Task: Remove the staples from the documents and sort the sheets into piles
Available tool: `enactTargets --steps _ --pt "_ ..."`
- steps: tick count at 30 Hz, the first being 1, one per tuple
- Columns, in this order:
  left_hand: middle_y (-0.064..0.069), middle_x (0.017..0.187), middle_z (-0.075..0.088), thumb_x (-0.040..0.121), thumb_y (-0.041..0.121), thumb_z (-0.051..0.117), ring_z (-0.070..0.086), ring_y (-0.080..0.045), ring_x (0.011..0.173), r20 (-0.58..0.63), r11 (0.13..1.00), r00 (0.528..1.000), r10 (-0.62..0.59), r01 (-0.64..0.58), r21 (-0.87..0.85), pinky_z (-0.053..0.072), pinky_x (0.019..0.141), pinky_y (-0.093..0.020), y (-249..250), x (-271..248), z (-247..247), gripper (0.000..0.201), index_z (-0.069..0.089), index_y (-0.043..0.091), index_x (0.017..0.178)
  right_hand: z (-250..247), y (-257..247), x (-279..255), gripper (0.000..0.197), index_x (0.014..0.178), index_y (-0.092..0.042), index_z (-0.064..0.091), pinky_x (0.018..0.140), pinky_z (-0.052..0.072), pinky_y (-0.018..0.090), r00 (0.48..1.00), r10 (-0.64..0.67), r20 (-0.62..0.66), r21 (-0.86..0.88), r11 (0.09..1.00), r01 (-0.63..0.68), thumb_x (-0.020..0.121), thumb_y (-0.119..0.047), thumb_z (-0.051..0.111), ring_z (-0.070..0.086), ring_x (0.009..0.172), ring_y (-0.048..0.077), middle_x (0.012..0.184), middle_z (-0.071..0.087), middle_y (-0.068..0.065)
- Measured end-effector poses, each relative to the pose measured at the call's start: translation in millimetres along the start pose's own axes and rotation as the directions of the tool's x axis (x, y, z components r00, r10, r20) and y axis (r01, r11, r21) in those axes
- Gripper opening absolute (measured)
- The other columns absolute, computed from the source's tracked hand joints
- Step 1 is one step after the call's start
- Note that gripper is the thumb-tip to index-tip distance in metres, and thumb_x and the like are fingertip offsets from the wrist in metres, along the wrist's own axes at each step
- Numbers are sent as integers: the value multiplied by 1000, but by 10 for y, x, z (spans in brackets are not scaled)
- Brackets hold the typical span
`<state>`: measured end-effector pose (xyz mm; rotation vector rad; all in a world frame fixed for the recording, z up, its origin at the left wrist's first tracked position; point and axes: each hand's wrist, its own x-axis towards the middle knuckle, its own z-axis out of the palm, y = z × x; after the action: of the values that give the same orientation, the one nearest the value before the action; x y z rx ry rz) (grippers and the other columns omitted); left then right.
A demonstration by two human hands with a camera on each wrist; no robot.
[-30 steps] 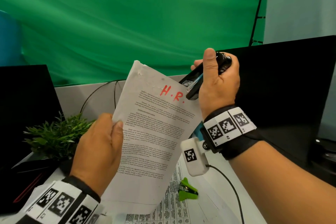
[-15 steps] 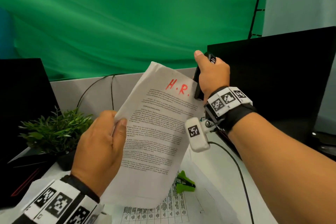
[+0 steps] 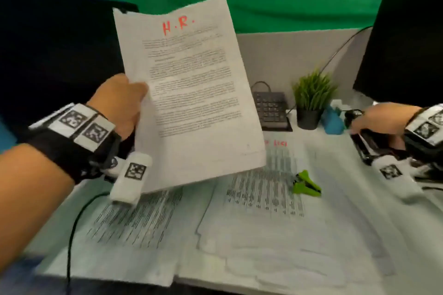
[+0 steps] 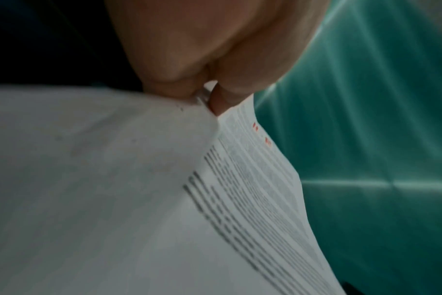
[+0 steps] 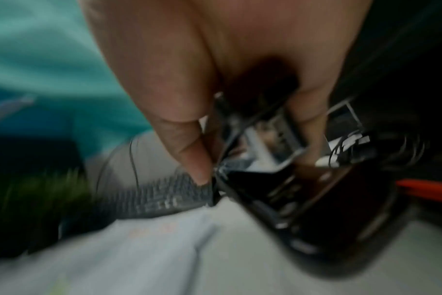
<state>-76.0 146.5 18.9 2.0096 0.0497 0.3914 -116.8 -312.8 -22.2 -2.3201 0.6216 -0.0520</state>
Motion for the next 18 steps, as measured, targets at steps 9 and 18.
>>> enactTargets --steps 9,18 --pt "-12 67 64 100 1 49 56 -27 60 204 886 920 -336 236 398 49 59 -35 -1290 -16 -518 15 62 6 96 586 424 85 38 115 -23 65 89 50 26 970 -171 172 -850 473 234 90 -51 60 61 102 18 112 66 -1" --pt "-17 127 57 80 40 67 58 -41 114 137 483 984 -115 -65 873 50 93 -43 -804 -185 70 55 59 17 129 726 6 -414 62 139 -38 49 95 50 33 836 -479 269 -539 644 542 84 -60 65 61 106 17 123 61 -5"
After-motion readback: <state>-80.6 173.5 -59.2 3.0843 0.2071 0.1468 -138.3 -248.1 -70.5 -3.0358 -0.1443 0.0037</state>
